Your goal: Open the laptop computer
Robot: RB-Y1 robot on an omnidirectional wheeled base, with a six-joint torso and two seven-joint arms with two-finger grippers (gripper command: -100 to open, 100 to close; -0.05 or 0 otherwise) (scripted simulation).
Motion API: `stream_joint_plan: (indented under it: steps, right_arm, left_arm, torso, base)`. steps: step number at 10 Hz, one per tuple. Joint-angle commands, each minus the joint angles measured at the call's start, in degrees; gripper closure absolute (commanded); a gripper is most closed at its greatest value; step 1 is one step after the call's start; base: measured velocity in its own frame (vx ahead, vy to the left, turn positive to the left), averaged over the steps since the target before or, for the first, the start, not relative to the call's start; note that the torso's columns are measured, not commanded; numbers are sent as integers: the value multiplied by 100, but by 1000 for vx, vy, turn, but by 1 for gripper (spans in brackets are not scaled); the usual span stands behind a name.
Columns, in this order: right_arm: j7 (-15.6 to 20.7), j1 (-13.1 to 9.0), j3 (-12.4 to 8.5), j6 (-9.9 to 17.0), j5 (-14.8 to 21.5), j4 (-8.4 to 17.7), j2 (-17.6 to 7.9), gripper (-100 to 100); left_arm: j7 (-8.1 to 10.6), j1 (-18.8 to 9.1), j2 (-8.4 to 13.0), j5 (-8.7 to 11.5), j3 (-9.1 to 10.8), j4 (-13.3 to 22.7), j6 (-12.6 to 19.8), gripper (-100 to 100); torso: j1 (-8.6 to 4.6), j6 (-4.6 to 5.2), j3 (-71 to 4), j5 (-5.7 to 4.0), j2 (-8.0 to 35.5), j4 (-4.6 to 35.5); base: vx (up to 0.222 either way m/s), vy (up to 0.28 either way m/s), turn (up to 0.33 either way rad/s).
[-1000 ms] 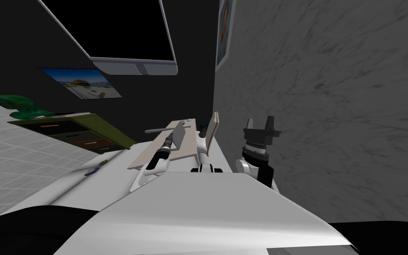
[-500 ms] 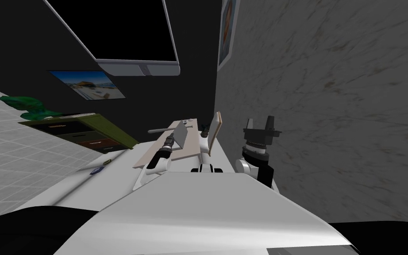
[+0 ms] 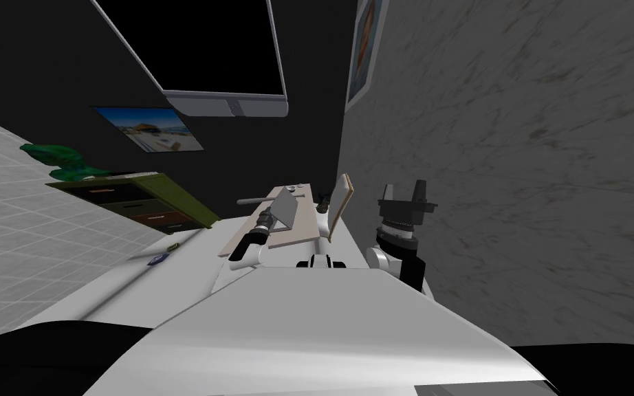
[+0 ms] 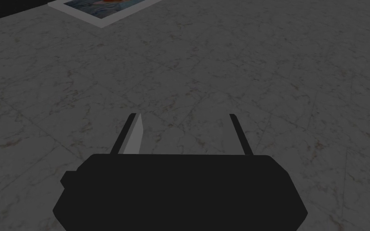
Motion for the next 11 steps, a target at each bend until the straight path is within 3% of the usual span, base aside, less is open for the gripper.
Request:
stream_joint_plan:
  steps: [1,8,9,11]
  right_arm:
    - [0,0,0,0,0,0,0,0]
    - [0,-1,0,0,0,0,0,0]
    - [0,0,0,0,0,0,0,0]
    - [0,0,1,0,0,0,1,0]
  left_arm:
    - [276,-102,-162,239,-46,311,-115,100]
    - [921,-341,-541,797,-152,1037,-382,100]
    - [849,-347,-505,740,-128,985,-328,100]
    - [1084,-380,-513,972,-214,1328,-604,100]
  torso:
    - [0,9,1,-1,0,1]
    - [15,1,6,-7,16,17]
    - [13,-2,8,-7,18,17]
    - [-5,4,5,-12,12,15]
  base:
    - [-38,131,23]
    - [-23,104,18]
    - [-13,45,0]
    - [-12,55,0]
